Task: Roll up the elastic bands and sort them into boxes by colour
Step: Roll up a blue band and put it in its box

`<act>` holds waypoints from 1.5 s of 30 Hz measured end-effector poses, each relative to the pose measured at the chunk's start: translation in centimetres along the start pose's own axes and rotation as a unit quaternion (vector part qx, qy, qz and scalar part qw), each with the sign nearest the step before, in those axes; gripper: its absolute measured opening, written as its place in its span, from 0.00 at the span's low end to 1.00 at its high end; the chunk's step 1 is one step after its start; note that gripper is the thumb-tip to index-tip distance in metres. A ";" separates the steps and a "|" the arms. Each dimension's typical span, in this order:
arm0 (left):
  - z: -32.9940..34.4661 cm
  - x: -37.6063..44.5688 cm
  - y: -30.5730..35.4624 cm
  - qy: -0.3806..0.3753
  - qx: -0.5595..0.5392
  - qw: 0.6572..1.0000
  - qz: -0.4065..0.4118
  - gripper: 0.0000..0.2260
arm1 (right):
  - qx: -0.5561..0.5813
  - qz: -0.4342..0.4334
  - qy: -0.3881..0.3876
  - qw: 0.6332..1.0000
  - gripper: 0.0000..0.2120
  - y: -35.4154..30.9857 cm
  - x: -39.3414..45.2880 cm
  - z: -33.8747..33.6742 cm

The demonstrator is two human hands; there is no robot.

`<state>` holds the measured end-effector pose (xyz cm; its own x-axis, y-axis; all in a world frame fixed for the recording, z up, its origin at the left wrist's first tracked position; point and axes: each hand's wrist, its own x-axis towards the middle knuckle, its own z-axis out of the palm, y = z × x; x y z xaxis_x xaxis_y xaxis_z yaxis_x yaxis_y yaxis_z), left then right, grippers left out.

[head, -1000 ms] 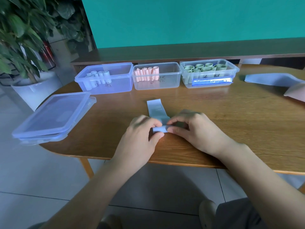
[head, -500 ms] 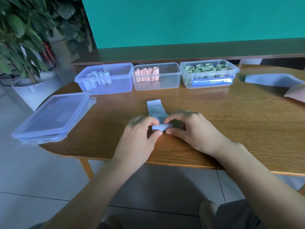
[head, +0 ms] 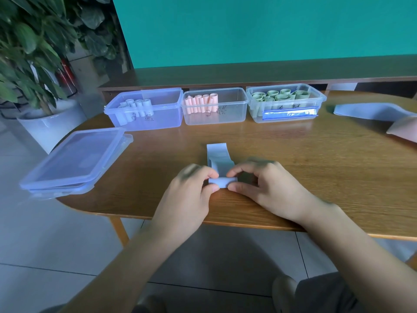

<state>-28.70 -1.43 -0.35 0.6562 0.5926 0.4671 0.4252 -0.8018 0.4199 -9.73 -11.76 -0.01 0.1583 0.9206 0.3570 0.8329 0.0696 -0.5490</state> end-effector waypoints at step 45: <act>0.2 0.5 -0.4 0.008 -0.013 1.000 0.002 0.12 | -0.040 -0.009 0.048 0.998 0.12 0.1 1.5 1.0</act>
<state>-28.39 -0.83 -0.45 0.6479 0.5908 0.4809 0.4067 -0.8020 0.4374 -9.93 -9.97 -0.30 0.1905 0.8779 0.4394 0.8750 0.0511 -0.4814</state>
